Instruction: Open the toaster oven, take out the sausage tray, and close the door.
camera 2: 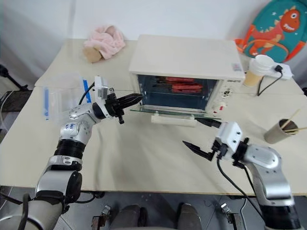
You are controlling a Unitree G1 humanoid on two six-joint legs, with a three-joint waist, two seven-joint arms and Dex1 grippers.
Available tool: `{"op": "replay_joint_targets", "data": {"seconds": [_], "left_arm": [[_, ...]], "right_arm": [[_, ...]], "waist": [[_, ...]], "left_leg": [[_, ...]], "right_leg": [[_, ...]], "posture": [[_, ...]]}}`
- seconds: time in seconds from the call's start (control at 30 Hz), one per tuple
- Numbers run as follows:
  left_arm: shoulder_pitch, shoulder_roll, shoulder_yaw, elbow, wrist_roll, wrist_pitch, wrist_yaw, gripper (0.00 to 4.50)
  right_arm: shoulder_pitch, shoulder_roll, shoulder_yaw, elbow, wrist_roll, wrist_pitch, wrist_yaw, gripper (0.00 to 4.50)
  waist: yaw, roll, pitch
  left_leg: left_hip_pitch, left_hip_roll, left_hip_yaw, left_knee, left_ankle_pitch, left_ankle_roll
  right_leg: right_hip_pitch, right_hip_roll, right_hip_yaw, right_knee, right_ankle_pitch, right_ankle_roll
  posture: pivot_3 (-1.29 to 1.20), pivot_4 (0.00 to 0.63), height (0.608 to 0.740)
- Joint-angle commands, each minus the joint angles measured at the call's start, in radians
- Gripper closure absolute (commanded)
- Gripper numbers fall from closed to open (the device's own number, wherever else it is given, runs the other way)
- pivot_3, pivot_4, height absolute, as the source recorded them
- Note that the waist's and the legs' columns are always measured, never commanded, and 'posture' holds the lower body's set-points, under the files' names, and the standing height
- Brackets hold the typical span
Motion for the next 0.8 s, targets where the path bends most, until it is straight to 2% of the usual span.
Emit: {"op": "replay_joint_targets", "data": {"seconds": [0.03,0.27,0.47,0.63,0.8], "left_arm": [[-0.014,-0.007,-0.002,-0.018,-0.005,0.002,-0.027,4.46],[0.016,-0.014,-0.039,-0.028,0.023,-0.016,-0.082,4.46],[0.061,-0.011,-0.084,-0.059,0.048,-0.033,-0.119,4.46],[0.146,0.021,-0.1,-0.123,0.078,-0.049,-0.115,4.46],[0.26,0.056,-0.08,-0.196,0.089,-0.092,-0.08,4.46]], "right_arm": [[0.138,-0.021,-0.123,-0.092,0.027,-0.019,-0.007,0.0],[0.403,0.005,-0.28,-0.161,0.033,-0.042,-0.017,0.0],[0.477,0.003,-0.387,-0.117,0.041,-0.077,-0.019,0.0],[0.42,-0.042,-0.417,-0.13,0.086,-0.016,-0.034,0.0],[0.192,-0.073,-0.222,-0.223,0.089,0.141,-0.136,0.0]], "waist": [[0.005,0.0,0.0],[0.007,0.0,0.0],[0.002,0.0,0.0],[-0.012,0.0,0.0],[-0.03,0.0,0.0]], "left_leg": [[0.0,0.0,0.0,0.0,0.0,0.0],[0.002,0.0,0.004,0.001,0.0,0.001],[0.002,0.0,0.005,0.002,0.0,0.001],[0.003,0.001,0.005,0.002,0.0,0.001],[0.005,0.002,0.005,0.004,0.001,0.001]], "right_leg": [[0.0,0.0,0.0,-0.001,0.0,0.0],[0.001,0.0,0.001,-0.002,0.0,0.0],[0.002,0.0,0.003,-0.002,0.0,0.0],[0.002,0.0,0.003,-0.002,0.0,0.0],[0.002,0.0,0.005,0.001,0.0,0.0]], "posture": [[0.0,0.15,0.74],[0.0,0.15,0.74],[0.0,0.15,0.74],[0.0,0.15,0.74],[0.0,0.15,0.74]]}}
